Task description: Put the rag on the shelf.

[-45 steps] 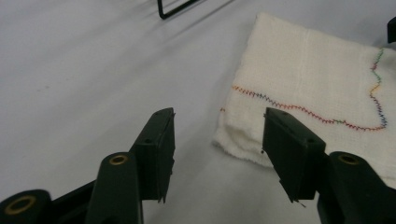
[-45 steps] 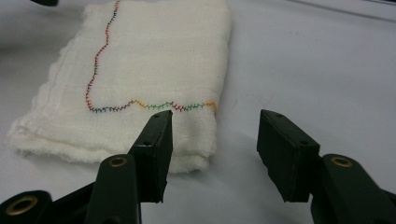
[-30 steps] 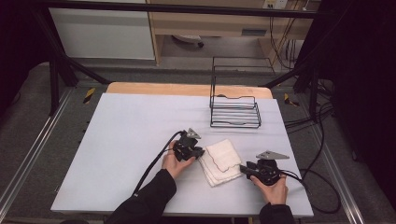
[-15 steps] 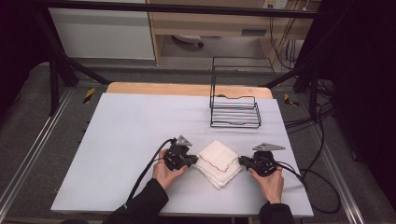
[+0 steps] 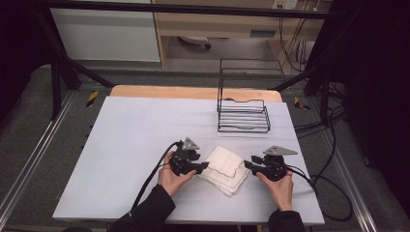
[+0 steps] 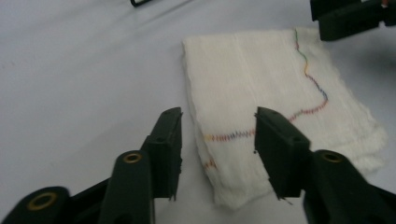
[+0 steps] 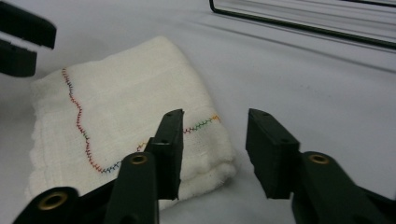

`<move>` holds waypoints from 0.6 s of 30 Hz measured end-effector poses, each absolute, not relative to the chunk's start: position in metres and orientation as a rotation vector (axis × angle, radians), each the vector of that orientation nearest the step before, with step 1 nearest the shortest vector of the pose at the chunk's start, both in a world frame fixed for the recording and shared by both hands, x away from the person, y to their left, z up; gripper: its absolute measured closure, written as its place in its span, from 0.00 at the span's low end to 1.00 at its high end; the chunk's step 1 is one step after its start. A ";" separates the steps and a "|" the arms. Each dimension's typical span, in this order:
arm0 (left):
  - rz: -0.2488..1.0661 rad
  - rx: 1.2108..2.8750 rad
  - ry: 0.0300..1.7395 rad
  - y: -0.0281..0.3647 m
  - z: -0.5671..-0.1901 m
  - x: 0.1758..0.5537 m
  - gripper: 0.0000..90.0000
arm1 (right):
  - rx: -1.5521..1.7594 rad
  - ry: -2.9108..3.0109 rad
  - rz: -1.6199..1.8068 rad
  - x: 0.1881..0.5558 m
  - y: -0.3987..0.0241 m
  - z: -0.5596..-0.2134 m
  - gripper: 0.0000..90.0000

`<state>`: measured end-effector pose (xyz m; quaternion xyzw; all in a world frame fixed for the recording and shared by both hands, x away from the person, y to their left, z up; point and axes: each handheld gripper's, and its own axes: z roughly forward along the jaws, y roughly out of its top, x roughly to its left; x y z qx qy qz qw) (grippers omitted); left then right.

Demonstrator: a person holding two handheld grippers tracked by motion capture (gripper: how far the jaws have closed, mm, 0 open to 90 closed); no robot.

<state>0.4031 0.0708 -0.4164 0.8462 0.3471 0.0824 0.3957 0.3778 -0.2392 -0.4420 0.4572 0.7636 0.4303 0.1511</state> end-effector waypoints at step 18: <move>0.222 2.185 0.934 0.018 -0.435 0.475 0.52 | 1.350 2.183 1.241 0.366 -0.256 -0.447 0.13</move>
